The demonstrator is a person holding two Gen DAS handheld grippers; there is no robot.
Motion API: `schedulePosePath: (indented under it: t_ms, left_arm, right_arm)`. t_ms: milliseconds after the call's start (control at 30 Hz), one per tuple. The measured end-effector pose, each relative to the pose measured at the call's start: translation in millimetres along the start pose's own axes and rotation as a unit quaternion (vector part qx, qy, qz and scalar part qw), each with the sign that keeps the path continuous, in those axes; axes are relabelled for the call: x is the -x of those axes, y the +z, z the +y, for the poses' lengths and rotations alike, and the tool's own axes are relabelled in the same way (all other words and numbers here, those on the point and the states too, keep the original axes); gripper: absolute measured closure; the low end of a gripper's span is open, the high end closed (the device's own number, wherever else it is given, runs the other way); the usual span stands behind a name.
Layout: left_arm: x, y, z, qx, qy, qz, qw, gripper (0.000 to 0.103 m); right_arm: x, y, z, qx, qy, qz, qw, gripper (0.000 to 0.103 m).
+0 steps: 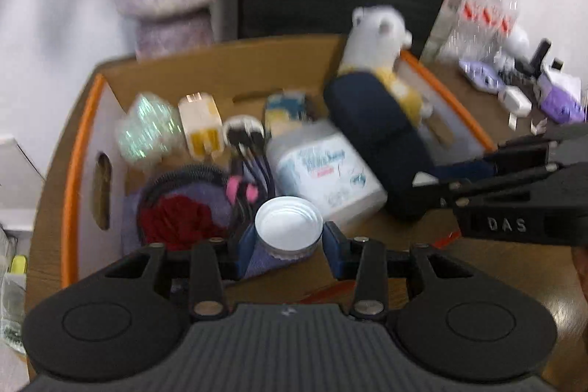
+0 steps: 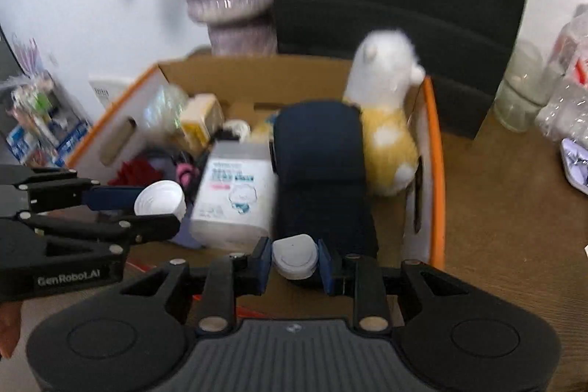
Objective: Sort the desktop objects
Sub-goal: 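Drop the white cap in the box with left tool while right drops earbud case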
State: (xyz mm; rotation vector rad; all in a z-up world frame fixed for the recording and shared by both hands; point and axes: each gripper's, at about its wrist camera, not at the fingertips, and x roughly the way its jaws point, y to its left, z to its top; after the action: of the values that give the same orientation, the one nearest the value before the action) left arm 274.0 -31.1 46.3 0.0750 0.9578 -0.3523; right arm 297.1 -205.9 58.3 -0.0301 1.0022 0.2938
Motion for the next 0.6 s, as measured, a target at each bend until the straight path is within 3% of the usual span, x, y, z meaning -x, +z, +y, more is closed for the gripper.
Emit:
schedulePosePath:
  t_ms: [67,100,133,200,267,367,467,600]
  left_arm:
    - [0.4,-1.3,3.1,0.011,-0.001,0.006,0.9999,0.060]
    - [2.2,-1.6,4.1,0.017,0.000,0.010,0.9998,0.059]
    - [4.9,-1.5,4.8,0.021,0.004,0.014,0.9997,0.052]
    - [9.6,2.8,2.9,0.022,0.016,0.018,0.9995,0.034]
    - [19.7,7.2,3.1,0.023,0.025,0.020,0.9992,0.018]
    - [35.4,16.6,6.6,0.036,0.041,0.026,0.9982,0.005]
    - [47.5,24.0,13.4,0.070,0.079,0.038,0.9937,0.003]
    - [65.3,23.6,19.8,0.094,0.114,0.032,0.9886,0.001]
  right_arm:
    - [-8.8,2.1,3.5,0.008,-0.015,0.019,1.000,0.076]
    - [-11.4,1.7,4.5,0.010,-0.018,0.027,0.999,0.071]
    - [-12.7,2.2,5.9,0.013,-0.019,0.037,0.999,0.067]
    - [-6.6,3.7,6.5,0.009,-0.020,0.043,0.999,0.044]
    - [1.1,8.8,5.5,0.005,-0.021,0.040,0.999,0.039]
    - [20.6,21.9,1.4,-0.002,-0.025,0.030,0.999,0.032]
    - [37.5,35.1,-3.0,-0.020,-0.022,0.030,0.999,0.022]
    - [55.5,40.8,-2.0,-0.046,-0.022,0.025,0.998,0.018]
